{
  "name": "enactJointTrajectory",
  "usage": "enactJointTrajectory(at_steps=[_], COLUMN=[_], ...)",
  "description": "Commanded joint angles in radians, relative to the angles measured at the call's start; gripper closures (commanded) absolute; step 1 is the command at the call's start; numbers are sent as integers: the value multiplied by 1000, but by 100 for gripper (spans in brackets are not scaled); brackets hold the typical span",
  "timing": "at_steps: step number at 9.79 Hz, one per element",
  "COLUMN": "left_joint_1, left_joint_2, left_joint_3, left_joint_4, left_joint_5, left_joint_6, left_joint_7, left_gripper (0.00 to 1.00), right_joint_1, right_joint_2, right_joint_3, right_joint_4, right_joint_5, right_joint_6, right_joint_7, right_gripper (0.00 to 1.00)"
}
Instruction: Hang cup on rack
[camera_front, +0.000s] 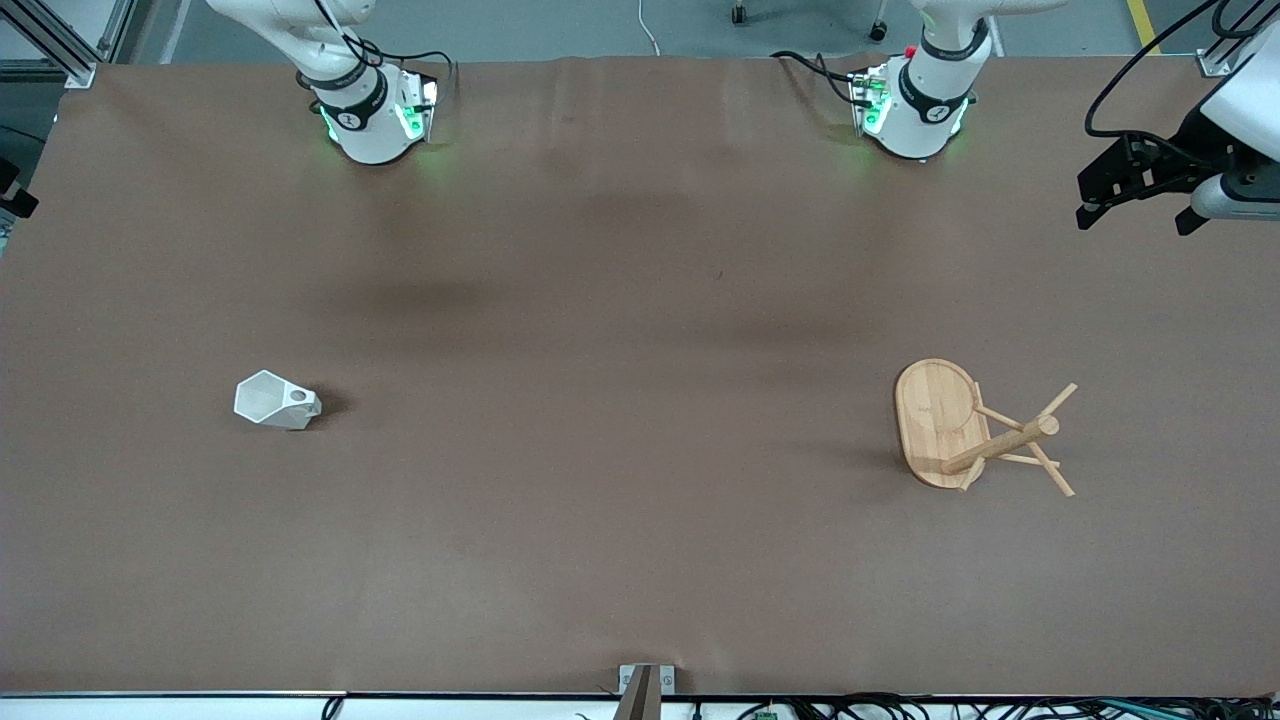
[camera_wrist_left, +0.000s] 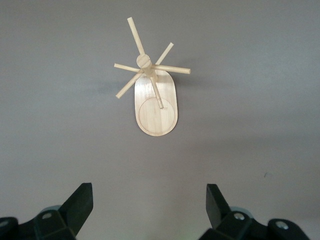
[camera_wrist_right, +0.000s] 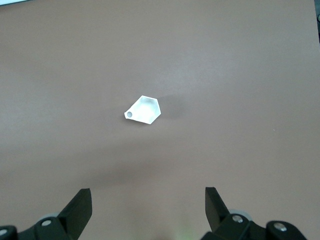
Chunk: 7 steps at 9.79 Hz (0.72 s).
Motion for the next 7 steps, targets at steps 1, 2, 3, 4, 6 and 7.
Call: enactJointTrajectory(at_steps=[1, 2, 3, 4, 6, 7], left_joint_1=[7, 3, 0, 0, 1, -2], left_joint_2=[25, 30, 30, 30, 30, 30], left_joint_3=[-1, -1, -2, -2, -2, -4], left_joint_4=[2, 3, 2, 2, 2, 2], left_joint_5=[-15, -15, -14, -13, -13, -13], left_joint_6=[-20, -20, -20, -20, -20, -20], left_joint_7=[-2, -5, -6, -3, 11, 11], left_gripper=[0, 0, 0, 0, 0, 0], right_joint_1=[0, -1, 2, 2, -3, -3], right_joint_2=[27, 39, 74, 107, 145, 179], right_joint_3=[1, 1, 1, 1, 1, 1], right_joint_4=[11, 3, -12, -55, -194, -240], right_joint_5=[-15, -9, -9, -7, -7, -7], right_joint_6=[-4, -4, 1, 54, 230, 304], right_joint_7=[-17, -17, -17, -17, -22, -41], right_gripper=[0, 0, 0, 0, 0, 0])
